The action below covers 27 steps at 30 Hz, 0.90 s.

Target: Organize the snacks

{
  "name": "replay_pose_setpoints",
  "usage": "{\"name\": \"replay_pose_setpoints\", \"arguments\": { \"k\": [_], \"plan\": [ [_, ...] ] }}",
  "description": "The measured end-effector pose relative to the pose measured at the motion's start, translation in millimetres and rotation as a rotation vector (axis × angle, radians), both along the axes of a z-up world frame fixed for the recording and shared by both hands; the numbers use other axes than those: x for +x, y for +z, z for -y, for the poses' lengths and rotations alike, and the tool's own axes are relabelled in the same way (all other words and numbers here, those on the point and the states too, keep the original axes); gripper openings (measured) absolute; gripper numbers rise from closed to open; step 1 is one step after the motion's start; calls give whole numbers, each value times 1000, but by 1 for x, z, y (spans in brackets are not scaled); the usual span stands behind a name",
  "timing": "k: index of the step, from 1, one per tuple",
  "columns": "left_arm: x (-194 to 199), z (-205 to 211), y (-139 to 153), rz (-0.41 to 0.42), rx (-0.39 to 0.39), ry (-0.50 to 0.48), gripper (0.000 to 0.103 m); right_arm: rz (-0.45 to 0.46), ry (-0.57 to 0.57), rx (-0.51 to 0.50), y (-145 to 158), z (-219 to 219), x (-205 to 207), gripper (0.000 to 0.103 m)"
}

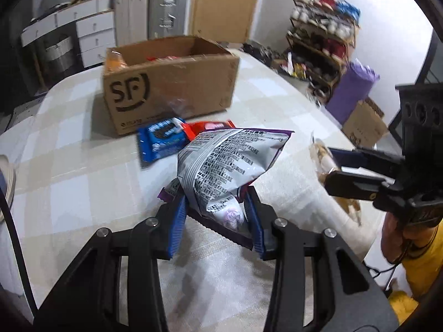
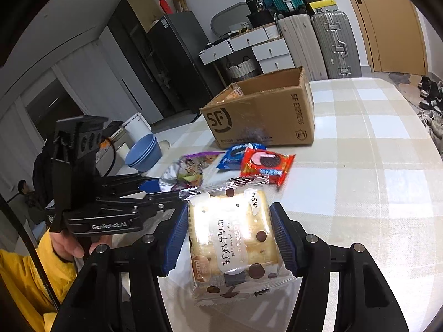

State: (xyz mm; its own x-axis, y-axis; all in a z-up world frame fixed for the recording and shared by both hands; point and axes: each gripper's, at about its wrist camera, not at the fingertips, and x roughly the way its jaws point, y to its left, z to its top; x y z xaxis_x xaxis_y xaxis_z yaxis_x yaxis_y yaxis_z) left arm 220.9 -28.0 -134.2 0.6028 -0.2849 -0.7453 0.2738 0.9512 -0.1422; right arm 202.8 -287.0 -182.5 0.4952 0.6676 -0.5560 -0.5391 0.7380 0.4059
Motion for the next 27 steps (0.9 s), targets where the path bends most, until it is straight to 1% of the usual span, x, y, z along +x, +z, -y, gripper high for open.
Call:
{"name": "replay_pose_setpoints", "arguments": {
  "k": [4,8,13,15,18,22,25,27],
  "plan": [
    [-10,-11,13,20,-25,40,37,25,5,-3,11,-9,1,60],
    [-21,-14,30,62,1,71,37,68,20,24,29,-18,-2,60],
    [-46,-24,50,103,-59,96,38,131,43,78,46,-25,-13,60],
    [-56,-27,54,112,-70,108,38,147,41,104,48,-24,-18,60],
    [-72,-33,60,126,-80,139,38,145,34,143,47,-23,-25,60],
    [-91,-43,61,126,-104,169,38,137,32,158,42,-23,-35,60],
    [-104,-44,59,124,-95,176,38,132,26,160,39,-21,-38,60],
    [-110,-46,58,120,-103,176,38,129,20,162,39,-21,-38,60]
  ]
}}
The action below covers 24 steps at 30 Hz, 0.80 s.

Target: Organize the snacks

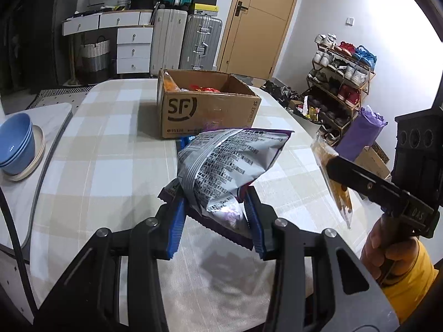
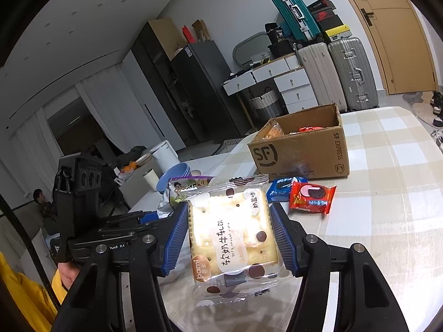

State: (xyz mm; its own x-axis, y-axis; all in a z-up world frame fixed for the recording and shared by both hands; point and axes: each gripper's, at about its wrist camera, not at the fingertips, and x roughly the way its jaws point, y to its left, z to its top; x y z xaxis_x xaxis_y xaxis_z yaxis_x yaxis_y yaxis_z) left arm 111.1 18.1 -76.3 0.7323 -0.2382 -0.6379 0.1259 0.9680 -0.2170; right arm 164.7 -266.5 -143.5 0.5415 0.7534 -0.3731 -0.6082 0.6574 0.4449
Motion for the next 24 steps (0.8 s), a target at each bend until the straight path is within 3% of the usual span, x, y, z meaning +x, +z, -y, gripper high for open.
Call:
{"name": "replay_pose_setpoints", "arguments": {
  "k": [13,24],
  "plan": [
    [-3,5,-10,-22,10,-23,38,-16,-5,1,-6,2,6,60],
    [68,-1,23,-9,0,-23,38,57,-6,-25,34,-5,52,60]
  ]
}}
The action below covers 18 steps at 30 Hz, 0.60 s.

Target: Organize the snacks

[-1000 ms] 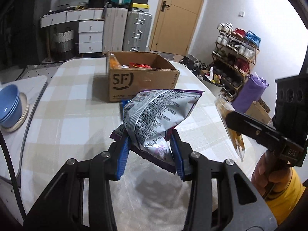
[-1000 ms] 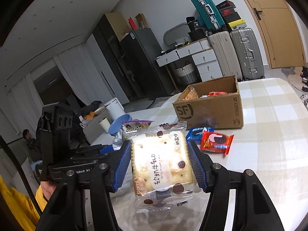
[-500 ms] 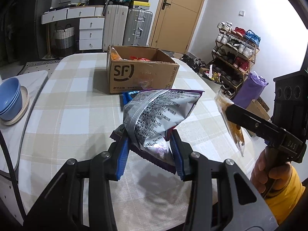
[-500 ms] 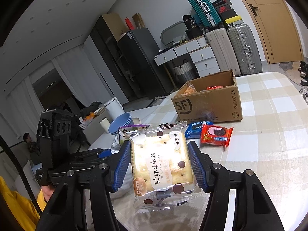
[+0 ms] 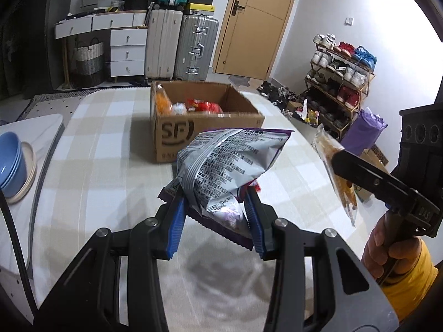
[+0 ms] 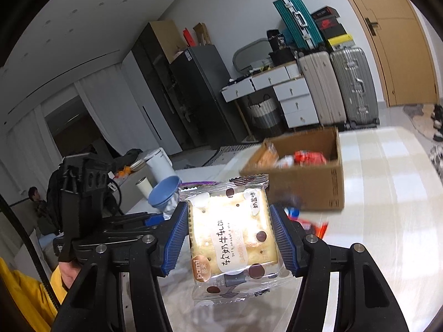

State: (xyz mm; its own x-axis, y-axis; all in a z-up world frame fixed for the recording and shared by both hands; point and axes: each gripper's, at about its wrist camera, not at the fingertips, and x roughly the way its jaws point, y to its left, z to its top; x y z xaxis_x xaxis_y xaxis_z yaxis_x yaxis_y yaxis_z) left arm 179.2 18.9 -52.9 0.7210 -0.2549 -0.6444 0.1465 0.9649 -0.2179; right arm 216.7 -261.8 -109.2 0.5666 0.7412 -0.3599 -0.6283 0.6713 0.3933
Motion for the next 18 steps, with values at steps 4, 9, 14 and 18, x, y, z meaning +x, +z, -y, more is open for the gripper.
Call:
{"name": "replay_pose_setpoints", "arguments": {
  "k": [4,9,14,18],
  "plan": [
    [39,-1,18,11,37,2,38,19,-3,-12,22,-3,29,60],
    [96,1,42,23,68,-6,38,-7,-23,-18,37,-8,76,60],
    [158,0,53,8,74,-2,38,-31,-25,-32,45,-17,122,60],
    [210,3,54,-22,92,-2,38,-46,-35,-42,48,-24,152,60]
  ]
}}
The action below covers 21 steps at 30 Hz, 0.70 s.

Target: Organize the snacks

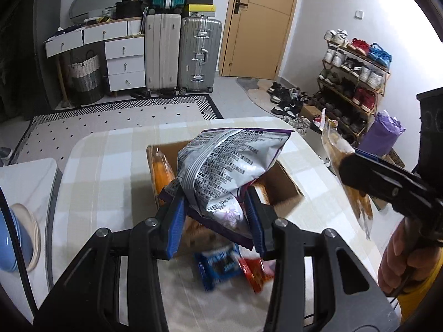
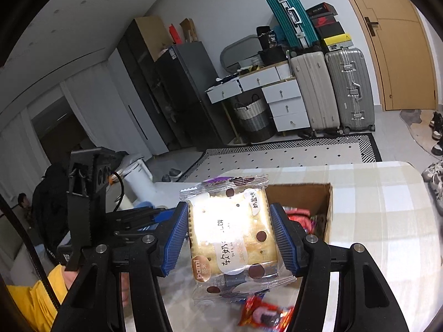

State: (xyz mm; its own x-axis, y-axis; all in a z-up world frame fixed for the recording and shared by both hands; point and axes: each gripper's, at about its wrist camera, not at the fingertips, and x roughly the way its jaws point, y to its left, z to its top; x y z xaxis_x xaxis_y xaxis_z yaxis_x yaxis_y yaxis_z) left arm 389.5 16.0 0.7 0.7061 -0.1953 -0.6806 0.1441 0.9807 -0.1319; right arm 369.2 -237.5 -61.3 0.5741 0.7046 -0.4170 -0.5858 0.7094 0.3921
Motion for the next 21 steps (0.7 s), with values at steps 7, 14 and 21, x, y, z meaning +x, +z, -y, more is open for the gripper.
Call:
{"name": "replay_pose_setpoints", "arguments": {
  "k": [7,14,21],
  "plan": [
    [85,-3,-16,-78,19,-4,38,-73,-30,-18,-16,-13,54,60],
    [135,-5,-49,-155,-1,-2,38,-141,-47,-26,-38,-16,91,60],
    [160,-3,-72,-172,-4,-4,39,-174,-55,-45,-53,-18,106,60]
  ]
}}
